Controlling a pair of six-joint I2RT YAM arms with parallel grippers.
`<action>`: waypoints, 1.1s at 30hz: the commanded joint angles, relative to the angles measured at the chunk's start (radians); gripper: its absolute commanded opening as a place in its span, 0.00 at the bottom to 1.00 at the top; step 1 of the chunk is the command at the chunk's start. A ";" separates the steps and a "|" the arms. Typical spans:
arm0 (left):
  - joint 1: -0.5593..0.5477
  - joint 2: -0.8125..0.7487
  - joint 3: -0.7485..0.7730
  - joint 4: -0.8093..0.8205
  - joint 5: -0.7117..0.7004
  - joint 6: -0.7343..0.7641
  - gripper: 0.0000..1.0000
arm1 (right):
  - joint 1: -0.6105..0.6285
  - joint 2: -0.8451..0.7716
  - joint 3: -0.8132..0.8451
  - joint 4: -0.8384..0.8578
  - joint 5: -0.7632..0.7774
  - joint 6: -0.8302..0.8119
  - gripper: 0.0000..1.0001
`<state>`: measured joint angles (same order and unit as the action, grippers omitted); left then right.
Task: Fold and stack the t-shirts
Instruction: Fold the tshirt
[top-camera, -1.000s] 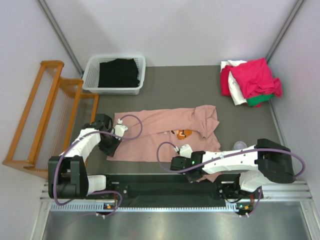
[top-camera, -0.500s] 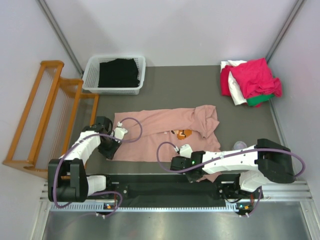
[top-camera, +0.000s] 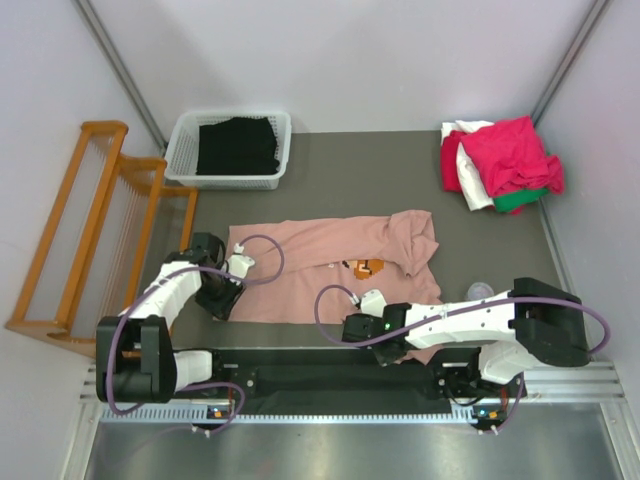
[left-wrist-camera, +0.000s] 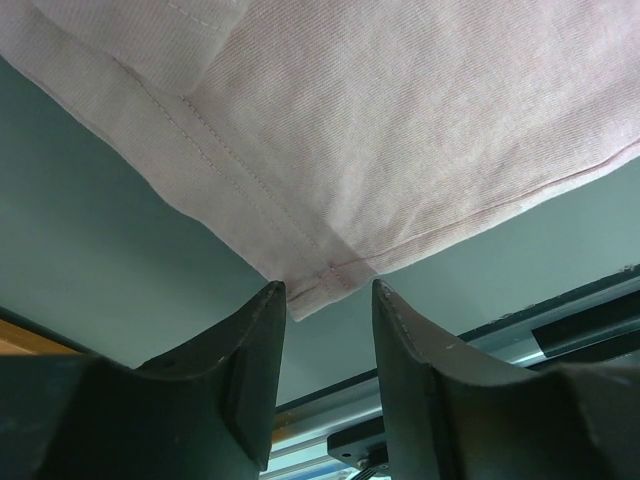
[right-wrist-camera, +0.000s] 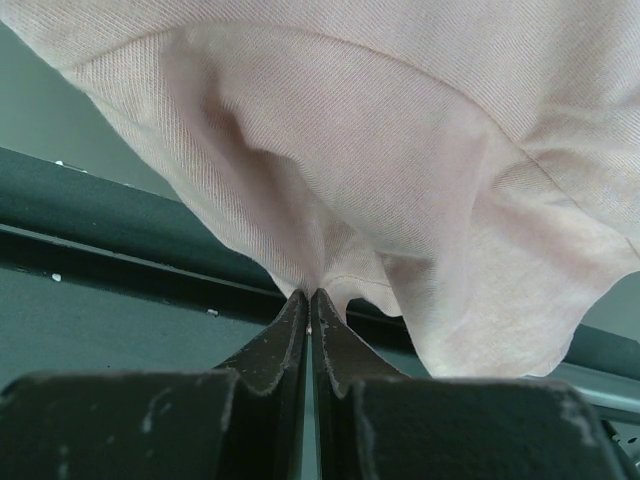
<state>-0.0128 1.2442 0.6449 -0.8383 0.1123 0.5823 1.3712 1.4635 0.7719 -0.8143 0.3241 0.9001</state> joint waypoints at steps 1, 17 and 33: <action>0.005 0.003 0.006 0.015 -0.005 -0.012 0.48 | -0.003 -0.026 -0.014 0.018 0.015 0.008 0.02; 0.065 0.043 0.027 0.019 0.016 -0.022 0.55 | -0.001 -0.028 -0.016 0.023 0.013 0.005 0.01; 0.065 0.054 0.125 -0.025 0.046 -0.035 0.00 | -0.001 -0.051 0.052 -0.051 0.061 0.000 0.00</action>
<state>0.0463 1.2972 0.6868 -0.8341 0.1257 0.5514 1.3705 1.4601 0.7616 -0.8146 0.3325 0.8986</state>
